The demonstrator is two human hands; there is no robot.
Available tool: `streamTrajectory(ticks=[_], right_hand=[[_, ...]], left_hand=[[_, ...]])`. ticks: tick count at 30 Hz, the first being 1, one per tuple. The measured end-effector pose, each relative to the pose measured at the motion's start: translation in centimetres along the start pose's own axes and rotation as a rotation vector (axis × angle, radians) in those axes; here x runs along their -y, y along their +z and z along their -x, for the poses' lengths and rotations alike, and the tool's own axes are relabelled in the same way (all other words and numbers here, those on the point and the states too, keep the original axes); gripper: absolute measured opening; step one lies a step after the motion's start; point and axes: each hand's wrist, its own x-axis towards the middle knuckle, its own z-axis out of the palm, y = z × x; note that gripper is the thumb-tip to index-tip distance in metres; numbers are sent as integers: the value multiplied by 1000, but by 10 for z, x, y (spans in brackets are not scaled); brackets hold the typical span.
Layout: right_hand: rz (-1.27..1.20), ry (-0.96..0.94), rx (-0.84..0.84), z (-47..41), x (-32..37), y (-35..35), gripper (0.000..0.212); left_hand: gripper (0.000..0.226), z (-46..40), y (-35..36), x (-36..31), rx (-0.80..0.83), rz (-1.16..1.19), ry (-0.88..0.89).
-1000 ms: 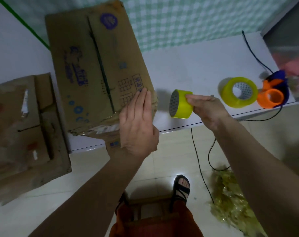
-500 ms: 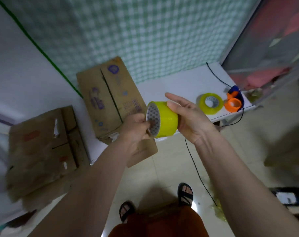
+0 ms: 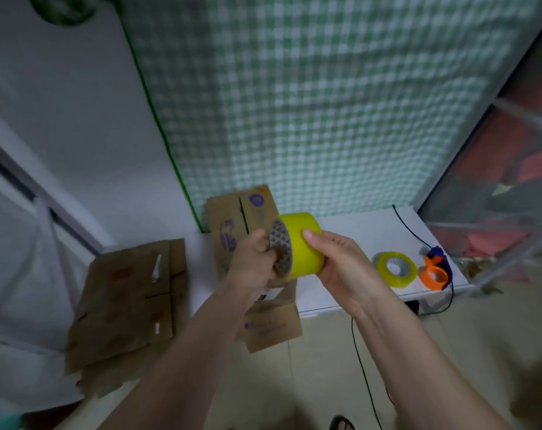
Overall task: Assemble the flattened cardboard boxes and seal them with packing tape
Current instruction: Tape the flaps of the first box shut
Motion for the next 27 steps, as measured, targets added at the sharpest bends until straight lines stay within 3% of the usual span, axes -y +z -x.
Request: streamTrajectory(ticks=[4,11,15,18,23,25,27], right_hand=[[142,88,-160,-1,12,16,23],[278,95,-161,5,26,27,34],[196,54,2,10,28,27,31],[148,11,145,11,28,22,28],[169,-61,307,12,29,15,31],[207,-79,308,12,29,16,29],[242,-98,252,12,31,18,27]], left_hand=[[44,12,-4,-10,-145,-151,311],[57,30,-5,-23,-199,-186,553],[44,28,-7,-30,-239,-128,479],[18,23,-16,-31,-201,-100,325],[25,30,-15,-34,78,139,-104],[24,30,-14,-35,35,145,-33],[19,27,-17,-34,-24,80,155]])
